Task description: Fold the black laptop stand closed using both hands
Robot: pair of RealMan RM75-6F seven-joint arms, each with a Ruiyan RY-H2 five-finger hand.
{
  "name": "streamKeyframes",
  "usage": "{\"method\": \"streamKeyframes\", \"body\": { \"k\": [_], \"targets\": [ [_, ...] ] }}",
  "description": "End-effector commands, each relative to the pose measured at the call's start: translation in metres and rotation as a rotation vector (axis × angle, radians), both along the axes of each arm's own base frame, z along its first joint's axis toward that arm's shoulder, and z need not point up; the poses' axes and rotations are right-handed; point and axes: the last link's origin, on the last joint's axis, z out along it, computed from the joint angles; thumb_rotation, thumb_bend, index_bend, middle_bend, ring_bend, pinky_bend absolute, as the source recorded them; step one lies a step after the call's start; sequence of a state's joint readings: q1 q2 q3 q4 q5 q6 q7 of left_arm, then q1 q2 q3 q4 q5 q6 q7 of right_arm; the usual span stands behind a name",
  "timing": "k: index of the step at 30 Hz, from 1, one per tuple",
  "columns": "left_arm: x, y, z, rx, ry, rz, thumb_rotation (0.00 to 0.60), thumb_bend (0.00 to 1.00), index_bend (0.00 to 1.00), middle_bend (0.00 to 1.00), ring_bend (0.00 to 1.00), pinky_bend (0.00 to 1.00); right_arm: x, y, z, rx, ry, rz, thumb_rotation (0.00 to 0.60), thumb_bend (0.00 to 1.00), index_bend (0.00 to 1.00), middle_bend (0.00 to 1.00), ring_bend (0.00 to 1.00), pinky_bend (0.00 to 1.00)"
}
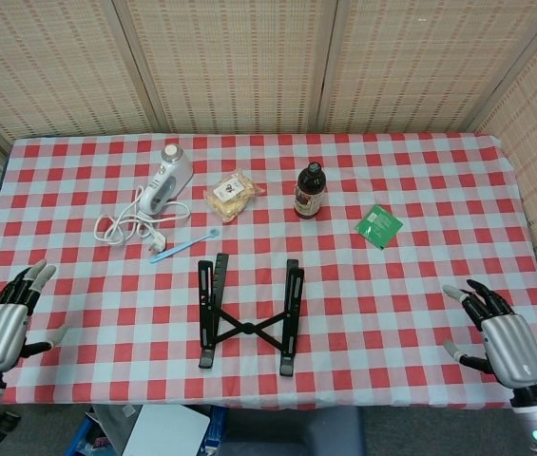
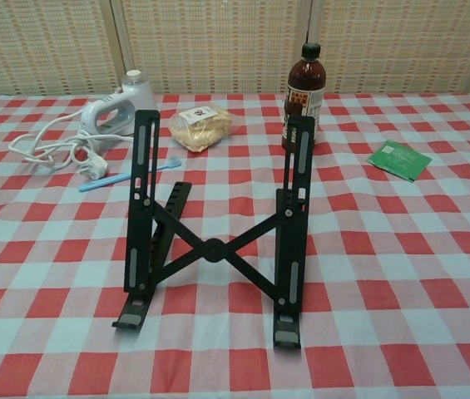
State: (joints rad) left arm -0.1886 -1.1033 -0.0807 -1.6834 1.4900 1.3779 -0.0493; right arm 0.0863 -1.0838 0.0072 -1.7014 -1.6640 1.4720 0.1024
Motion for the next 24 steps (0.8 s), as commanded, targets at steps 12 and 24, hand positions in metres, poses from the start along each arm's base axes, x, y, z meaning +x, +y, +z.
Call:
{"method": "streamKeyframes", "body": {
  "k": [12,24],
  "targets": [
    [0.048,0.076,-0.033,-0.321,-0.429,-0.11,0.215,0.18,0.09,0.04,0.09,0.14,0.047,-0.042,-0.04,0.325,-0.287,-0.016,0.6,0.08,0.03,0.14,0.08,0.19],
    [0.075,0.11,-0.072,-0.457,-0.573,-0.084,0.154,0.18,0.13,0.07,0.16,0.16,0.068,-0.076,-0.086,0.505,-0.498,-0.07,0.6,0.1,0.0,0.09,0.05,0.13]
  ]
}}
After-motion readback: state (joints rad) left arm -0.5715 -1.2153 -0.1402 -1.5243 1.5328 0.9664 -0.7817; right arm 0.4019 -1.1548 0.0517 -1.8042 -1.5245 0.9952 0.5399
